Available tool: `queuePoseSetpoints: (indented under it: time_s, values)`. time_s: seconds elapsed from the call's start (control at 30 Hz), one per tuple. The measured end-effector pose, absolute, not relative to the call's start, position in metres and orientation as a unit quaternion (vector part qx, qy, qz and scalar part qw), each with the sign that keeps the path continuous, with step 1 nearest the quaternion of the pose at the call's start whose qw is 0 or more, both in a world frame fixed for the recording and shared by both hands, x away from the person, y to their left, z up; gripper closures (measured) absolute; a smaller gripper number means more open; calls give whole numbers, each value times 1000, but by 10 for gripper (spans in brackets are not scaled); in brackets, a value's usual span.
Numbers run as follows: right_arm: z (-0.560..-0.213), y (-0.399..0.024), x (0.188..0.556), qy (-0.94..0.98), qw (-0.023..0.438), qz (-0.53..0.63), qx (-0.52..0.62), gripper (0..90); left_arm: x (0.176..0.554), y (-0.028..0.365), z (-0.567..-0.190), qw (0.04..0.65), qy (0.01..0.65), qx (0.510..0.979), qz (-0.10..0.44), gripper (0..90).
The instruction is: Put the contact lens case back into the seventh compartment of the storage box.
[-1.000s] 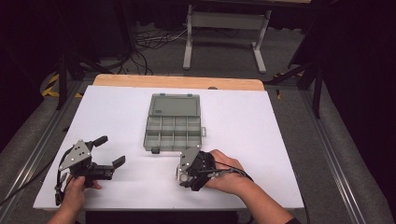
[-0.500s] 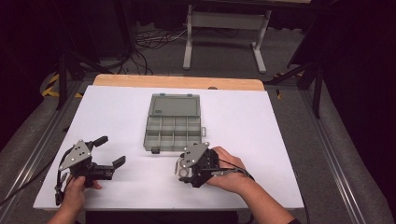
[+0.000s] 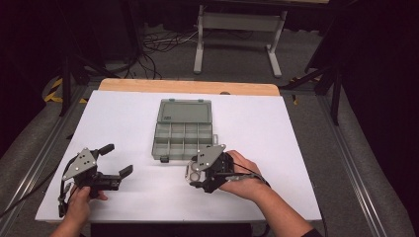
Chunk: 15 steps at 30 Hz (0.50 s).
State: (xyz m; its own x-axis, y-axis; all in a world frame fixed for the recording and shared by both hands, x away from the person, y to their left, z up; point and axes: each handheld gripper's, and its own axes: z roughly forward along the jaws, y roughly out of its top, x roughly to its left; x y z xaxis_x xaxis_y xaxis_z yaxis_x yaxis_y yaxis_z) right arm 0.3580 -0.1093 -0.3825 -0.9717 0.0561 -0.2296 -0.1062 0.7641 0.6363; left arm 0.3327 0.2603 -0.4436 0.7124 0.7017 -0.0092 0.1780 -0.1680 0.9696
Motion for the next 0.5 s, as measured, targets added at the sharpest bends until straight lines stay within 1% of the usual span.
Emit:
queuePoseSetpoints:
  time_s: [0.5]
  values:
    - [-366,-108,372,929,139,343,-12,265,333,260,-444,570,301,729,229,17]
